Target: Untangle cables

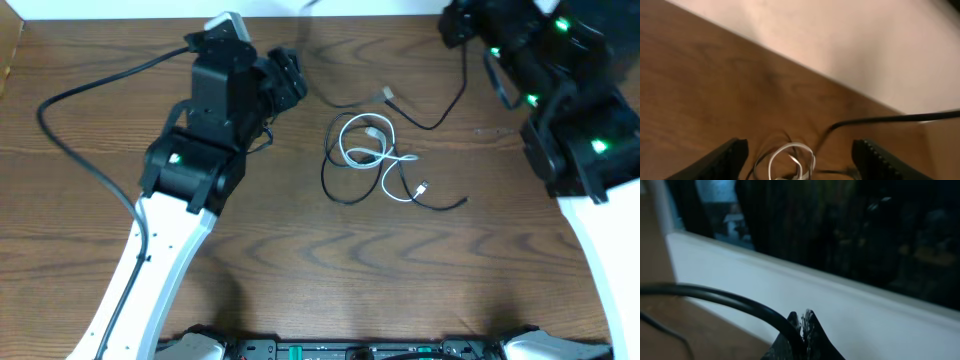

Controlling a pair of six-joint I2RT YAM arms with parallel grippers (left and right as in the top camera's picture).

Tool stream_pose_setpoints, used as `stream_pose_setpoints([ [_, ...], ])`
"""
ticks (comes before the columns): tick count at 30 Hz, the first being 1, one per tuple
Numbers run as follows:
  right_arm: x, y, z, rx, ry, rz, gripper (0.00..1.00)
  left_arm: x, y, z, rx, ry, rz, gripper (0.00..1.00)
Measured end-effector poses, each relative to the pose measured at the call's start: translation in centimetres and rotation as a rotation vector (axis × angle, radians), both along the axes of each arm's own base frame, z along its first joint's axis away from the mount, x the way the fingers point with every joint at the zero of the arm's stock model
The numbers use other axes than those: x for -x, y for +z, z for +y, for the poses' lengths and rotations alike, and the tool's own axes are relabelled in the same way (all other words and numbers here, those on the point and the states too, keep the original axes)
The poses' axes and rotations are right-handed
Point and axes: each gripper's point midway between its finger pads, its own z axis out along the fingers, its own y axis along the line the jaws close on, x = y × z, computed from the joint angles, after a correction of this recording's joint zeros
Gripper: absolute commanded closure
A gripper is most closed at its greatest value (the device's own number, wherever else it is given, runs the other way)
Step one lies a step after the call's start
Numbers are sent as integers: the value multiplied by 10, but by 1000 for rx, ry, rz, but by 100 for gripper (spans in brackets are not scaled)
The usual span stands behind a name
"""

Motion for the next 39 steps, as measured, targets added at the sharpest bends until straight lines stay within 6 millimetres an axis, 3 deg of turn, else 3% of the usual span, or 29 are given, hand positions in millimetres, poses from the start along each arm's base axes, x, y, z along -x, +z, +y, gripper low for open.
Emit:
stream_pose_setpoints([
  [3, 3, 1, -11, 19, -58, 1, 99, -2, -21, -1, -35, -7, 63, 21],
  [8, -7, -37, -21, 94, -130, 126, 99, -7, -45, -3, -93, -32, 121, 18],
  [12, -25, -56, -33, 138, -221, 166, 99, -9, -54, -3, -128, -51, 141, 18],
  [16, -45, -71, -61, 166, -336, 199, 99, -8, -56, -3, -153, -68, 143, 17],
  [22, -61, -102, -131, 199, -516, 310, 99, -7, -57, -3, -162, -74, 144, 17],
  [27, -61, -131, -198, 201, -660, 425, 99, -8, -57, -3, -170, -80, 141, 18],
  [36, -25, -151, -324, 117, -933, 548, 99, -7, -57, -3, -172, -82, 141, 18],
  [39, -10, -156, -356, 80, -995, 577, 99, -7, -57, -3, -172, -82, 141, 17],
])
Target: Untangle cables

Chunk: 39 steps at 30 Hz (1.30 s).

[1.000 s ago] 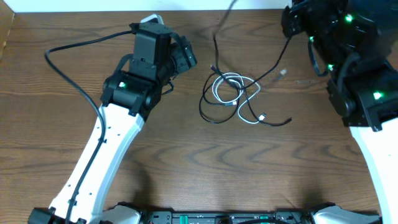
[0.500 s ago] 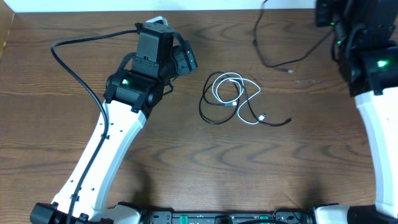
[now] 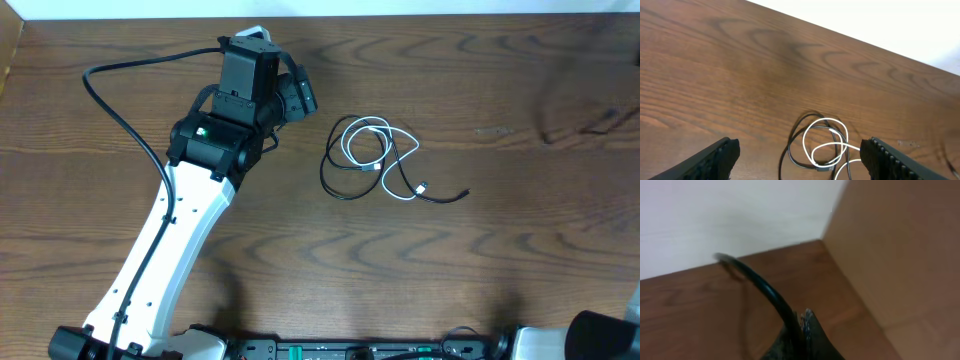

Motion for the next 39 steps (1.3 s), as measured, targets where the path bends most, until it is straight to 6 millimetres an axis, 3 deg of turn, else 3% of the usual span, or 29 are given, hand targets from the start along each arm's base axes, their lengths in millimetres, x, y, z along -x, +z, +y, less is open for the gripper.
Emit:
stream_pose_setpoints([
  [8, 45, -13, -71, -93, -180, -2, 99, 1, -1, 0, -1, 0, 4, 18],
  [16, 64, -43, -110, -199, -290, 18, 99, 1, -1, 0, -2, 0, 4, 18],
  [30, 59, -95, -117, -328, -330, 109, 99, 4, -5, 1, -9, 0, 24, 18],
  [39, 59, -98, -124, -367, -406, 60, 99, 4, -5, 1, -7, -3, 25, 18],
])
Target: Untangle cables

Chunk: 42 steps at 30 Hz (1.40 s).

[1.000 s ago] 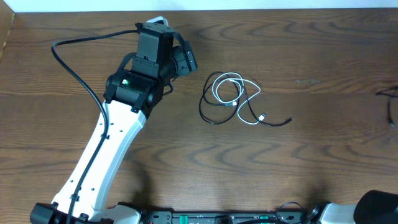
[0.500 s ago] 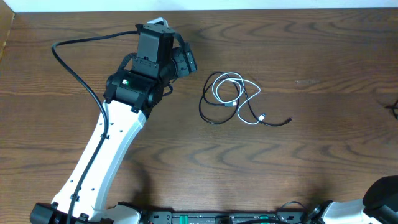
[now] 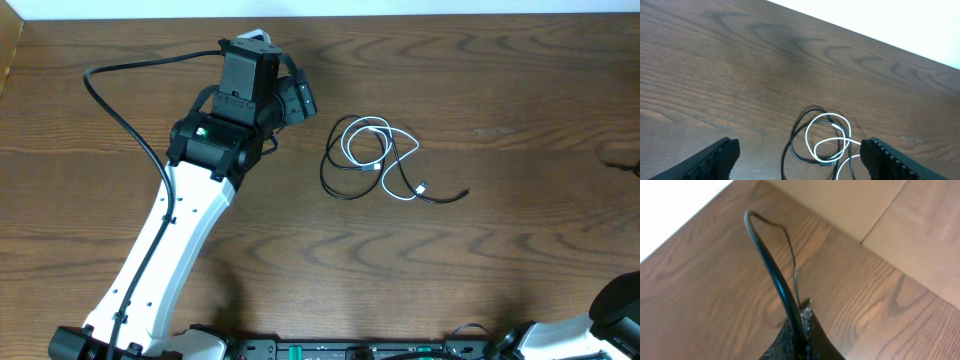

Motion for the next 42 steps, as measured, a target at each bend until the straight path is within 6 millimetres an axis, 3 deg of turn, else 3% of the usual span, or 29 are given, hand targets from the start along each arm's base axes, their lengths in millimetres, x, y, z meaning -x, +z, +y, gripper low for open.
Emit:
stream_pose_setpoints([
  [9, -31, 28, -54, 158, -106, -203, 99, 0, 0, 0, 0, 0, 0, 18],
  [14, -44, 81, -83, 314, -124, -415, 99, 0, 0, 0, -1, 1, 0, 18],
  [17, -48, 113, -91, 394, -113, -531, 99, 0, 0, 0, 0, 1, -1, 18],
  [20, -55, 123, -94, 429, -99, -584, 99, -1, 2, 0, 2, 1, -8, 18],
  [22, -62, 112, -99, 421, -94, -582, 99, -4, 5, -1, 9, 1, -26, 18],
  [25, -76, 68, -111, 365, -92, -520, 99, -9, 10, -3, 19, 1, -53, 18],
  [29, -91, -26, -123, 223, -83, -370, 99, -12, 15, -4, 27, 1, -74, 18],
  [31, -94, -69, -124, 151, -74, -306, 93, -13, 14, -5, 27, 1, -75, 18],
  [35, -90, -108, -123, 75, -71, -240, 81, -15, 9, -5, 23, 1, -63, 18],
  [38, -86, -116, -119, 55, -52, -203, 69, -16, 6, -6, 20, 1, -56, 18],
  [42, -77, -131, -109, 1, -26, -115, 43, -16, 5, -6, 20, 1, -54, 18],
])
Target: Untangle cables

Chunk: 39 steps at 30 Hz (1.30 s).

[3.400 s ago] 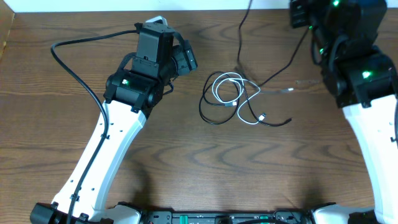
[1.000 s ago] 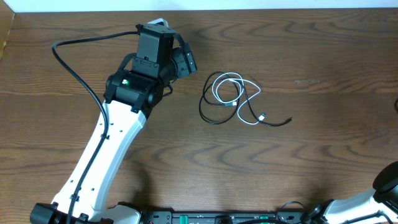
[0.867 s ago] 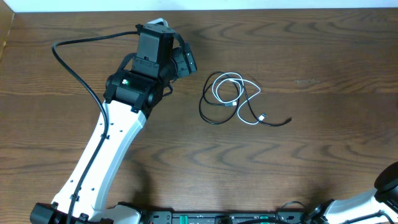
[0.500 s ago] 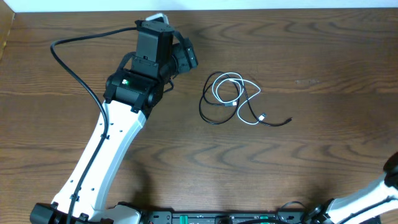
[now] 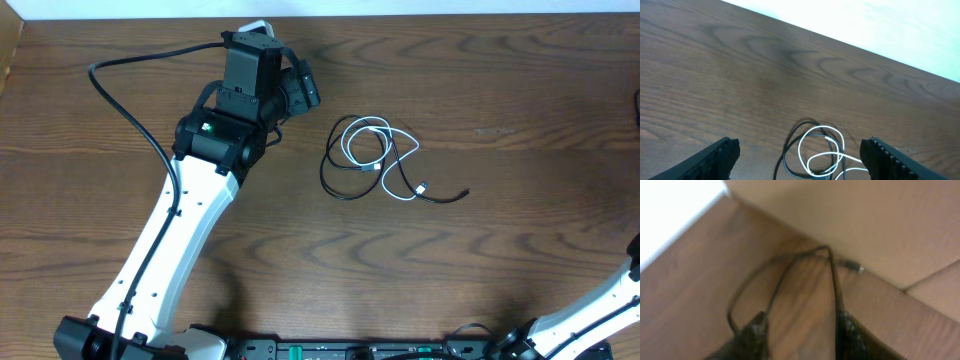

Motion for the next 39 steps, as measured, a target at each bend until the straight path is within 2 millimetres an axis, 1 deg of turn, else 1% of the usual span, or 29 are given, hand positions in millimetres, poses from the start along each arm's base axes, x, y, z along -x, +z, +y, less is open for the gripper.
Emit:
stream_pose_setpoints([
  [1, 2, -2, 3, -16, 8, 20, 32, 0, 0, 0, 0, 0, 0, 18],
  [3, 3, 5, 10, -42, 40, 52, 9, 0, 0, 0, 0, 0, 0, 18],
  [4, 3, 11, 12, -46, 56, 56, 3, 0, 0, 0, 0, 0, 0, 18],
  [5, 1, 21, 13, -44, 78, 61, 1, 0, 0, 0, -1, 0, 1, 18],
  [8, -1, 57, 19, -33, 124, 61, 1, 1, -1, 0, -2, 0, 4, 18],
  [15, 4, 129, 34, 0, 186, 35, 1, 1, -1, 0, -1, 0, 4, 18],
  [17, 8, 145, 41, 10, 203, 31, 1, 1, -1, 0, -2, 0, 4, 18],
  [20, 19, 163, 55, 5, 222, 37, 1, 1, -1, 0, -2, 0, 4, 18],
  [23, 32, 177, 76, -22, 257, 37, 1, 1, -1, 0, -2, 0, 4, 18],
  [26, 43, 192, 107, -76, 330, 18, 1, 1, -1, 0, -1, -2, 5, 18],
  [29, 50, 205, 143, -136, 441, -16, 1, 2, -1, -5, 19, -27, 12, 18],
  [30, 54, 210, 159, -164, 493, -28, 1, 4, -2, -8, 28, -40, 18, 18],
  [32, 58, 217, 185, -198, 574, -43, 1, 8, -5, -11, 39, -60, 38, 19],
  [35, 63, 223, 232, -258, 711, -45, 1, 13, -9, -14, 41, -86, 66, 19],
  [37, 62, 224, 262, -284, 800, -37, 1, 16, -12, -16, 28, -118, 77, 18],
  [38, 59, 225, 281, -291, 863, -32, 1, 18, -13, -16, 21, -136, 85, 19],
  [39, 56, 225, 293, -294, 904, -28, 1, 20, -16, -16, 17, -155, 97, 19],
])
